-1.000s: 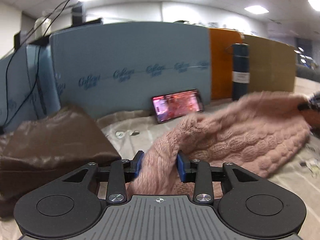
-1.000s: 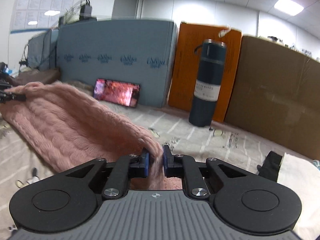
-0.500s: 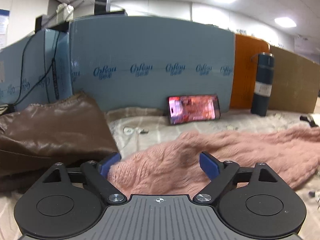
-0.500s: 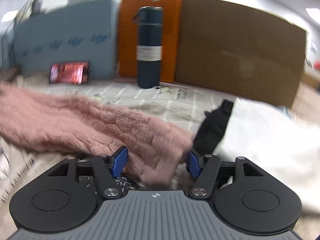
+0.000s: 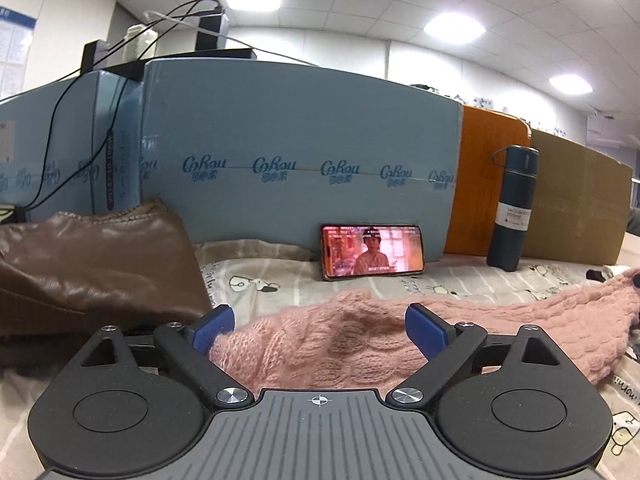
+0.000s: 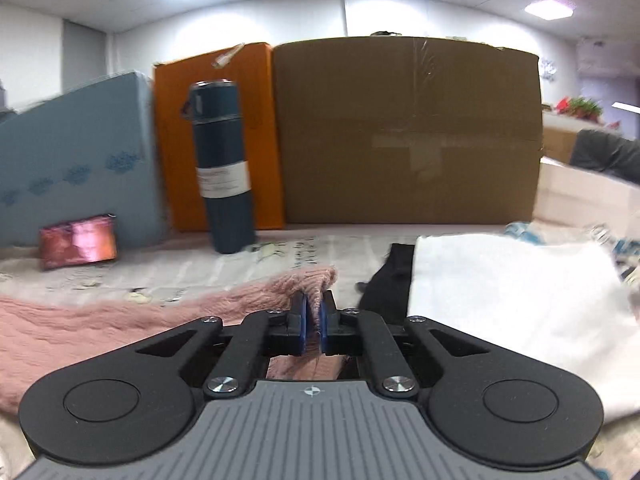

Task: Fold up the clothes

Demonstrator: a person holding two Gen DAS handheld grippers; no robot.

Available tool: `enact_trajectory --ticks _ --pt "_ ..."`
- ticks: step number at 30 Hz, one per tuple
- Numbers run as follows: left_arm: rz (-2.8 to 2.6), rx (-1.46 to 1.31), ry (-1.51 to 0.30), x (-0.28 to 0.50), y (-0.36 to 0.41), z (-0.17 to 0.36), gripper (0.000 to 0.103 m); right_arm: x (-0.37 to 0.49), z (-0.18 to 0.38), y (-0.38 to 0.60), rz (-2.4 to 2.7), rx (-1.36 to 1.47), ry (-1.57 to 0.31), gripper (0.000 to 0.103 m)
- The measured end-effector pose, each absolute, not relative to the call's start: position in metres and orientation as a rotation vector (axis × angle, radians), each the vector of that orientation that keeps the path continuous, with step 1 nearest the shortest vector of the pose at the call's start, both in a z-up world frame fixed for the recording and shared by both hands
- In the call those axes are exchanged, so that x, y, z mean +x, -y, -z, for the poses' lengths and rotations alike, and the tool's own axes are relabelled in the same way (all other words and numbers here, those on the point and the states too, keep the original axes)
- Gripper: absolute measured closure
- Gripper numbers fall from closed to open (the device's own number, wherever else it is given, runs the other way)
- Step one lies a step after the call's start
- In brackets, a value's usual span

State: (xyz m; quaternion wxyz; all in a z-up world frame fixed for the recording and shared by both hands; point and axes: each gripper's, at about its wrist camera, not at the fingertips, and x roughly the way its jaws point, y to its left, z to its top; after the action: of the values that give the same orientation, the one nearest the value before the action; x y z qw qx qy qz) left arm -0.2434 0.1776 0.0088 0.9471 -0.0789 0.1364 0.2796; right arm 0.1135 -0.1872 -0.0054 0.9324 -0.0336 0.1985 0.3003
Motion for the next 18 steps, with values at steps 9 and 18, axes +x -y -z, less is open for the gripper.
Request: enact_trajectory --ticks 9,18 --pt "-0.569 -0.175 -0.272 -0.245 -0.180 -0.006 0.008 0.128 0.018 0.173 -0.536 -0.111 -0.518 0.072" --pt "-0.558 -0.195 -0.250 -0.248 -0.181 -0.006 0.008 0.118 0.001 0.217 -0.574 0.482 -0.819 0.037"
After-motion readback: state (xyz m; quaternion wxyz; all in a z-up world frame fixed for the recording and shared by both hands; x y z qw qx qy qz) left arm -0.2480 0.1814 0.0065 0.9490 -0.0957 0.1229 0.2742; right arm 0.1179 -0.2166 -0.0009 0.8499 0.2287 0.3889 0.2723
